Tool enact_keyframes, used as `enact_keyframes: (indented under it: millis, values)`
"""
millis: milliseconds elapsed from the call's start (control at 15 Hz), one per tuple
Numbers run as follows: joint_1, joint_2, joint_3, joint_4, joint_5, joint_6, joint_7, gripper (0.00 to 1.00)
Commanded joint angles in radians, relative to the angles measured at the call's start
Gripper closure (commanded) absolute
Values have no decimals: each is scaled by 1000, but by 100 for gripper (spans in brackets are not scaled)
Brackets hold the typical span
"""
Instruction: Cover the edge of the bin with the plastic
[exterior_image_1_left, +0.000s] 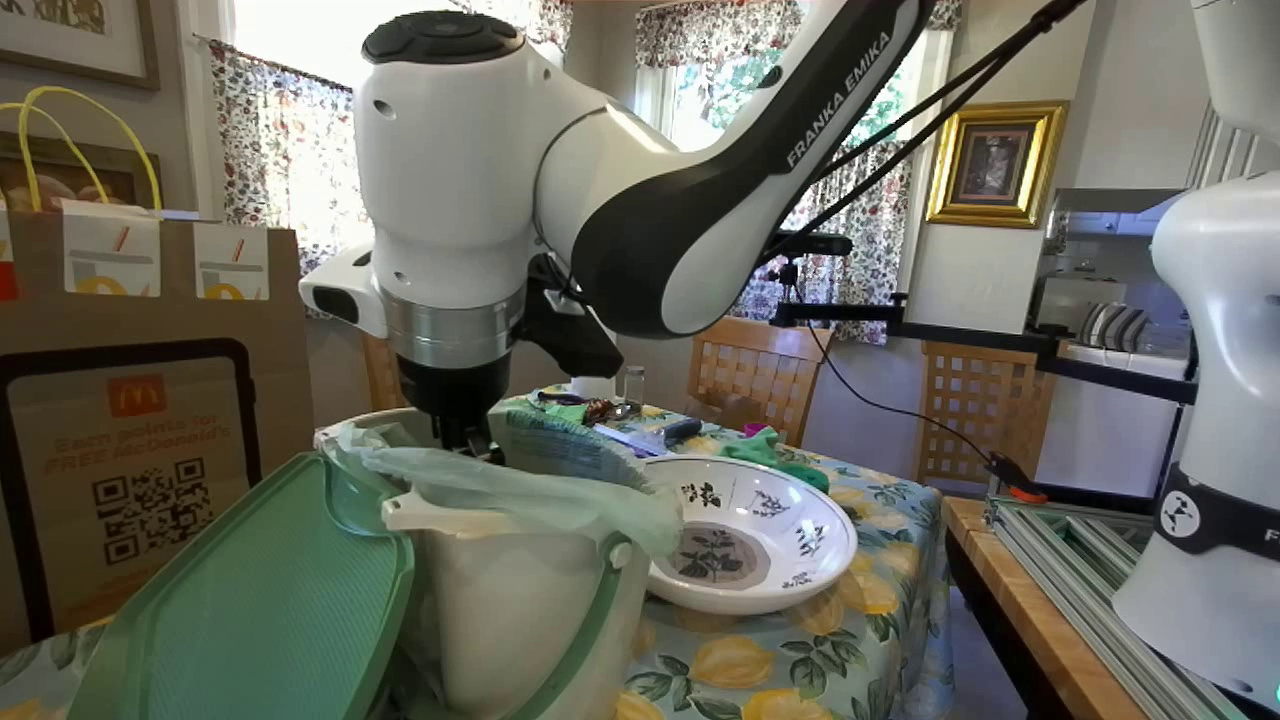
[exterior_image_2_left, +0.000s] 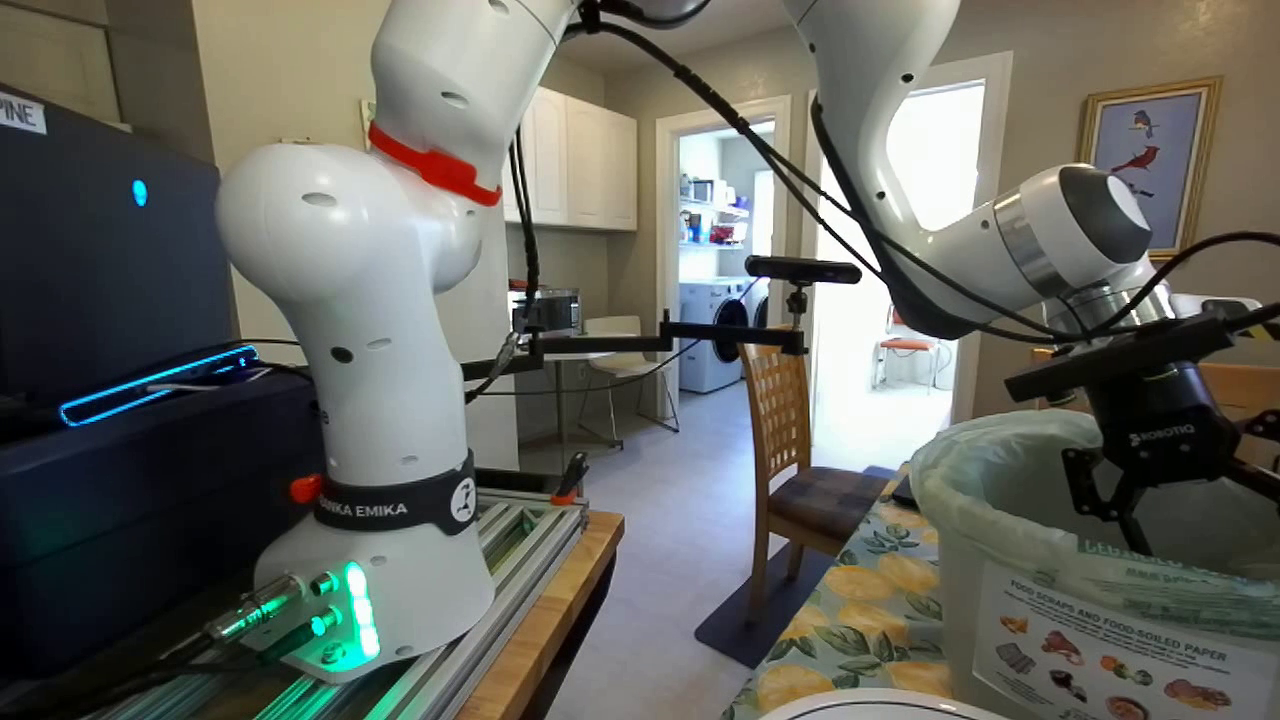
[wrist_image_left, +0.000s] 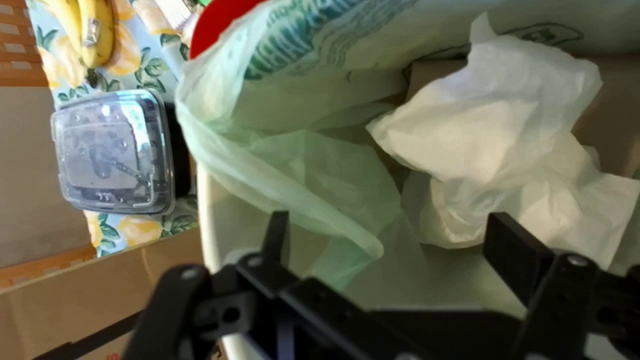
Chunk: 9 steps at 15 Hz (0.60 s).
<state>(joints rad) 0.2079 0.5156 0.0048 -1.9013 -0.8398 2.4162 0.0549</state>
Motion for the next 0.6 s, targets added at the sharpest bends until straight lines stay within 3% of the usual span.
enact_keyframes:
  millis: [0, 267, 533]
  values:
    - [-1, 1, 6, -5, -20, 13, 6, 16]
    - [-2, 2, 8, 1, -20, 27, 0, 51]
    - [-2, 3, 7, 9, -22, 41, 1, 80]
